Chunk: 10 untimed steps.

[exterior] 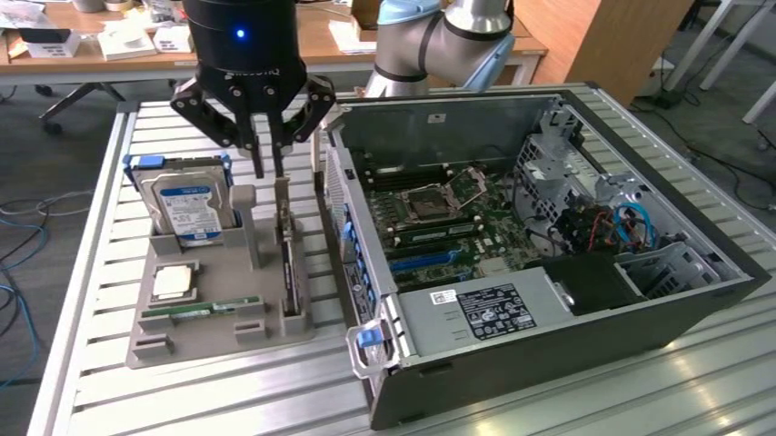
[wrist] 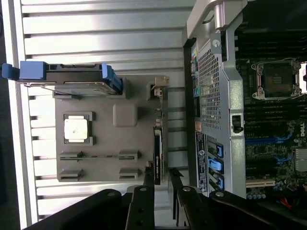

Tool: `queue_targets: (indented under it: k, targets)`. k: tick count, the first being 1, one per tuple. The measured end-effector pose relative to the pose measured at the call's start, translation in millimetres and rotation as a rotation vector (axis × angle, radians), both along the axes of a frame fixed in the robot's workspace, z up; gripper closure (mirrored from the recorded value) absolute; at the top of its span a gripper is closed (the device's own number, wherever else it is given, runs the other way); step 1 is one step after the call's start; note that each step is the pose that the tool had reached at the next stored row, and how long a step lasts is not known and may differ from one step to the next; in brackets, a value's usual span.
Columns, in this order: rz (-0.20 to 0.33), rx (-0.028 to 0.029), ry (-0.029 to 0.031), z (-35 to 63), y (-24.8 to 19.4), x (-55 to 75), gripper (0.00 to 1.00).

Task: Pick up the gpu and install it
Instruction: 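Pick up the gpu and move the gpu toward the slot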

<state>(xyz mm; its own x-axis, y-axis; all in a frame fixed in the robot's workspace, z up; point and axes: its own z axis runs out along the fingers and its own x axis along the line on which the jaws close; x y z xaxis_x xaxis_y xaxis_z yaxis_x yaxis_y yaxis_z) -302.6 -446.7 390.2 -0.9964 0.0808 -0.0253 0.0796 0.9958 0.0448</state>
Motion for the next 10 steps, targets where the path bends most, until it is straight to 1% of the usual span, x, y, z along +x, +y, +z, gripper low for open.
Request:
queue_targets:
  k: [1,3,4,5,10]
  targets:
    - [0.000,-0.0001,0.0000,0.0,0.0,0.0,0.77]
    - [0.000,0.0000,0.0000,0.0,0.0,0.0,0.65]
    - [0.000,-0.0001,0.0000,0.0,0.0,0.0,0.65]
    - [0.000,0.0000,0.0000,0.0,0.0,0.0,0.59]
    - [0.000,0.0001,-0.0001,-0.4,0.0,0.0,0.59]
